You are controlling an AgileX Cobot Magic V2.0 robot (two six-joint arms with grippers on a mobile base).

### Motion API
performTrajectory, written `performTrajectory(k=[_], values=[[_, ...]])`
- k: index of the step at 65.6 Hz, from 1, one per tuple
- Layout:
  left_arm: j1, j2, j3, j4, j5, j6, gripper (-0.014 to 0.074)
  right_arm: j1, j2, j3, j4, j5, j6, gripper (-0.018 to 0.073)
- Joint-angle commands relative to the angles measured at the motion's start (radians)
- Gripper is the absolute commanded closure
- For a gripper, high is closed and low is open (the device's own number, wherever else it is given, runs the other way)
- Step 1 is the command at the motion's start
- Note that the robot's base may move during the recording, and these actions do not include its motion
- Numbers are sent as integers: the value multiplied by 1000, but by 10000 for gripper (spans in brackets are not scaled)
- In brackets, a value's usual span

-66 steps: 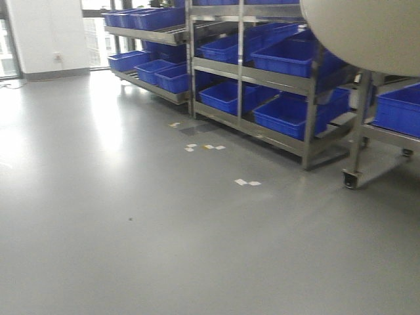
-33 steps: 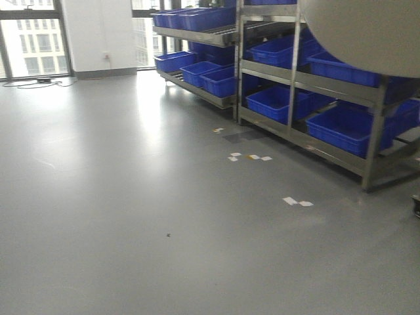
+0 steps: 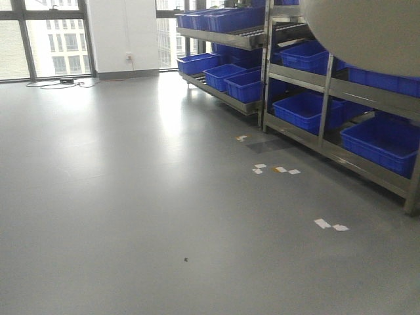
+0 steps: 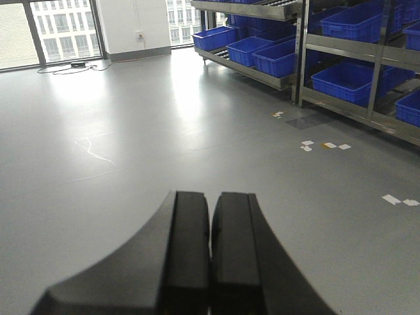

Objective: Move white bin to right shelf second layer
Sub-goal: 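Continue driving toward the windows with the bin in the right gripper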

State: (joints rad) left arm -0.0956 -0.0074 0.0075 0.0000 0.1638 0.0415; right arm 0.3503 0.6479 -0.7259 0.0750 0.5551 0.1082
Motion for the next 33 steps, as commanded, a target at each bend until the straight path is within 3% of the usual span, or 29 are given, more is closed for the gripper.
performTrajectory(k=[1,33], values=[[-6,-14,37,0,-86,-3,512,-4,-2,-30,-3,-94,-2,507],[-6,-14,37,0,-86,-3,512,-4,-2,-30,-3,-94,-2,507]])
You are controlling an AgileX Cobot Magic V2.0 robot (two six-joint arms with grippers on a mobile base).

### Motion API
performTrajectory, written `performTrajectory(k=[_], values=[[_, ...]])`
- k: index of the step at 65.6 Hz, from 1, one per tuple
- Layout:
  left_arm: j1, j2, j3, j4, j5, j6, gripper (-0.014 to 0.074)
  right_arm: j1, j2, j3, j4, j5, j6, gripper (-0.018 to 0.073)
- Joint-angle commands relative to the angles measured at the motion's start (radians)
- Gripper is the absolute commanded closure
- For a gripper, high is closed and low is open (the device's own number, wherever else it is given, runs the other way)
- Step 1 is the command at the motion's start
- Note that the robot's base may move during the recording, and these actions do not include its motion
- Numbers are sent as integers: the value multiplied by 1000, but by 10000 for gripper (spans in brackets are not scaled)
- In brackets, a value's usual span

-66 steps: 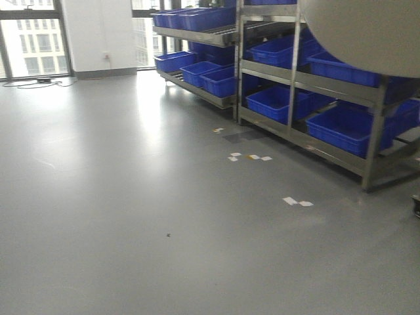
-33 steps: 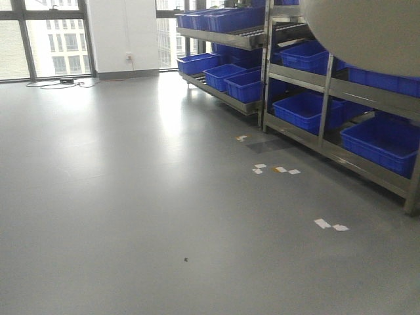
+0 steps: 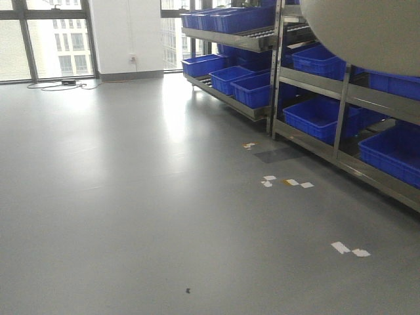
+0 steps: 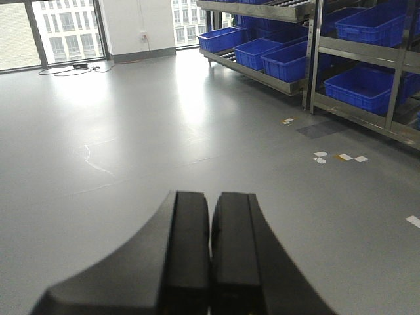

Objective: Move white bin to right shelf second layer
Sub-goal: 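Continue driving toward the windows with the bin in the right gripper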

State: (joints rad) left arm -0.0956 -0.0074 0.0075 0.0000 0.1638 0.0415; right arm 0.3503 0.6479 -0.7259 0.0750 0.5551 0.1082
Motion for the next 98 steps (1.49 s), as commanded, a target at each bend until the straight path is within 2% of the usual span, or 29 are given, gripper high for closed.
performTrajectory(k=[1,98], values=[[-6,-14,37,0,-86,-3,512,-4,-2,-30,-3,-94,-2,507],[-6,-14,37,0,-86,-3,512,-4,-2,-30,-3,-94,-2,507]])
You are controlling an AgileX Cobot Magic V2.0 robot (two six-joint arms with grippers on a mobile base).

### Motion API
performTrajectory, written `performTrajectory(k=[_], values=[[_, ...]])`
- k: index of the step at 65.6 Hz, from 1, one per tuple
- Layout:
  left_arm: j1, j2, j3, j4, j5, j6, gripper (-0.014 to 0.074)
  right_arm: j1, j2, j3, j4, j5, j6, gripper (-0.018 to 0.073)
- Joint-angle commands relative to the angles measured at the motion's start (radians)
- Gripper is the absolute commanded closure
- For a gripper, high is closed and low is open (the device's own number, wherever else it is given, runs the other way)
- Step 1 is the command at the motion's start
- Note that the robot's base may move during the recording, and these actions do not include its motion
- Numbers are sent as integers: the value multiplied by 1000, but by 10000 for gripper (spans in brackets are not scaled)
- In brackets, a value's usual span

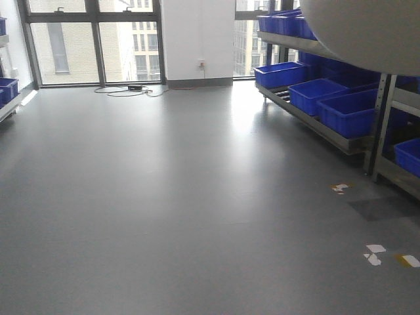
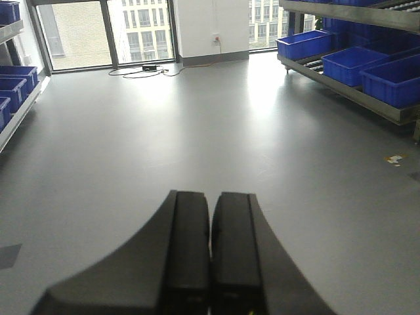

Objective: Move white bin to right shelf second layer
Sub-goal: 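Continue driving toward the windows with the bin in the right gripper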

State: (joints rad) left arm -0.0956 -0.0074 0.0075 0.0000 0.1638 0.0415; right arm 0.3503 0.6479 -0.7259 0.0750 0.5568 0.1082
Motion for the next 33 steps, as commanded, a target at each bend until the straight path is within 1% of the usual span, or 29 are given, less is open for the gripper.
performTrajectory(k=[1,33], values=[[-6,-14,37,0,-86,-3,512,-4,-2,-30,-3,-96,-2,507],[-6,-14,37,0,-86,-3,512,-4,-2,-30,-3,-96,-2,507]])
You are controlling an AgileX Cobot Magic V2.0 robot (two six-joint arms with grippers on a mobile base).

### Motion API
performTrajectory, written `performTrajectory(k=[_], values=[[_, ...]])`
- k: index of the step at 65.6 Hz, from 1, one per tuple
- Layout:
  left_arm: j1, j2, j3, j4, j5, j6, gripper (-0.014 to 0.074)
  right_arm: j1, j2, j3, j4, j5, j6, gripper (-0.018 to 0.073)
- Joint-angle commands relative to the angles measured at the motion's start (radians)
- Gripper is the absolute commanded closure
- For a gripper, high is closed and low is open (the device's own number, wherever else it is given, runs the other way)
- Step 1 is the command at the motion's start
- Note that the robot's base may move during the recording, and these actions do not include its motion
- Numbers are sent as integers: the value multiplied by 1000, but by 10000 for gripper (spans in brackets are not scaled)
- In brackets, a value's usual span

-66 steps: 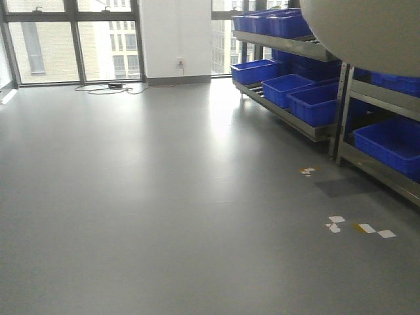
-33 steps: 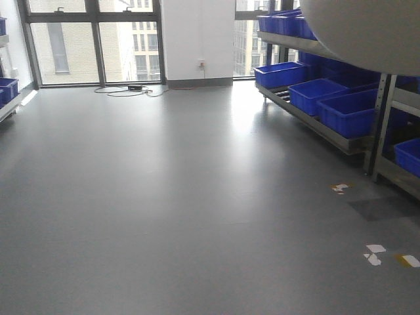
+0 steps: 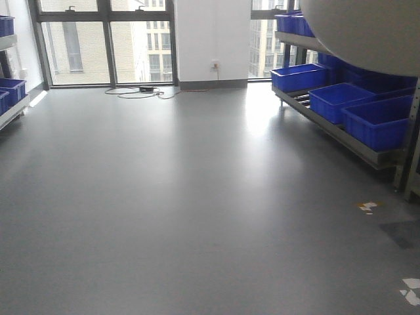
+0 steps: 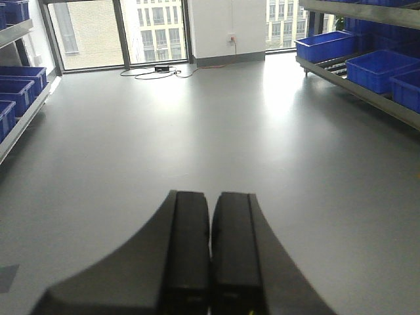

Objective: Move white bin to right shelf second layer
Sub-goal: 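Continue driving toward the windows with the bin in the right gripper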

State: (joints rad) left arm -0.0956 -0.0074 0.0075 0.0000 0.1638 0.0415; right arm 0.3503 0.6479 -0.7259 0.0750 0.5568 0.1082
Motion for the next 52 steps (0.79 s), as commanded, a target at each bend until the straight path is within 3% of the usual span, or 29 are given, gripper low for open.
performTrajectory(k=[1,52], values=[[-6,-14,37,0,-86,-3,512,-4,-2,-30,-3,-96,-2,507],[-6,-14,37,0,-86,-3,512,-4,-2,-30,-3,-96,-2,507]])
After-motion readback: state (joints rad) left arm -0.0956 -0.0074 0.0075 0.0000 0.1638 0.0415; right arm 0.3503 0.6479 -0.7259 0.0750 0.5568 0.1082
